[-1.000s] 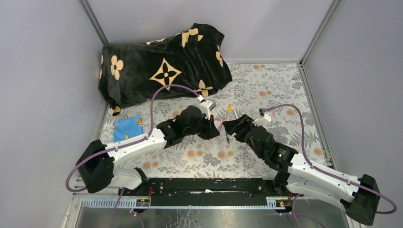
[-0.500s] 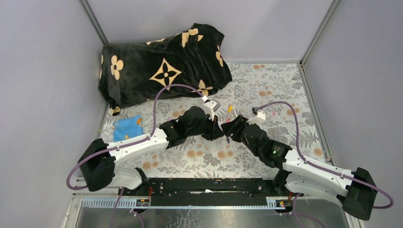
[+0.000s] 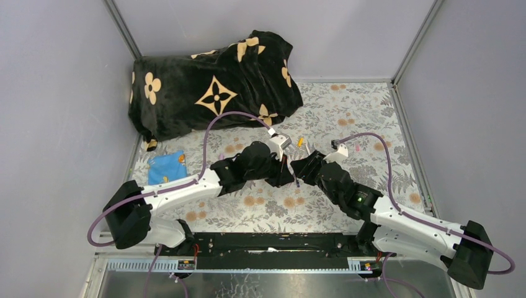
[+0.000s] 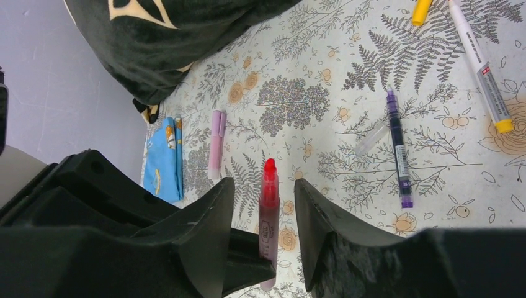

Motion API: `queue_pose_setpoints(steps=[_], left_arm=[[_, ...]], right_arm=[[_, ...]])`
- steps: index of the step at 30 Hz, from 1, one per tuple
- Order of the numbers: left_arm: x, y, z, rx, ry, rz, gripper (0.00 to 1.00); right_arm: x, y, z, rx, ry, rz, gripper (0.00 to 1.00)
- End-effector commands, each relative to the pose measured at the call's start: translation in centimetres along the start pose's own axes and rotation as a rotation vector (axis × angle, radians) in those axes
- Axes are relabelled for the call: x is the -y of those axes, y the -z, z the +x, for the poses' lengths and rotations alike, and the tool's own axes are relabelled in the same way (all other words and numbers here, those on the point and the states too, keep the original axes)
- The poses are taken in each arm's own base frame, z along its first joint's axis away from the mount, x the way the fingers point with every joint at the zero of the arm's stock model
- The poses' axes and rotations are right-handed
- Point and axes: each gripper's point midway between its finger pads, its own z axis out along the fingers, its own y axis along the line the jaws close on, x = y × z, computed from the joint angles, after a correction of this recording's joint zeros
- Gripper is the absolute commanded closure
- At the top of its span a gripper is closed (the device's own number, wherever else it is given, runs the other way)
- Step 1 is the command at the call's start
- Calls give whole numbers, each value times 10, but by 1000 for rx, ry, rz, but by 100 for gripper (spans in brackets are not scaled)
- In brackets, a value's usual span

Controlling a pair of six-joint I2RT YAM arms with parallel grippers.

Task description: Insert the pens into the pen caps

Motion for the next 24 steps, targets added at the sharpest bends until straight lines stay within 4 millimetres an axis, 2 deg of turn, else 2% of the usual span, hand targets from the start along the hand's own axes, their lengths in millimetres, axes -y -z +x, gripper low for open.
queue_pose_setpoints(steps=[1,15,16,20,21,24], left_arm=[[17,-2,-19,49,-44,54,100],[16,-4,-19,48,-49,39,100],[16,-4,-20,48,-51,39,97],[17,-4,-22,52,-59,42,73],[18,-4,-23,53,-62,45,69],[18,-5,-21,45,-63,50,67]], right_arm=[[-23,4,-25,85,-61,-54,55],[-16,6,-25,90,-60,-44,86],[-17,6,-26,92,-59,-44,88],[-18,7,-27,93,-66,-46,96],[-18,8,-26,92,-74,-50,98],[-21,9,-25,84,-90,-65,100]])
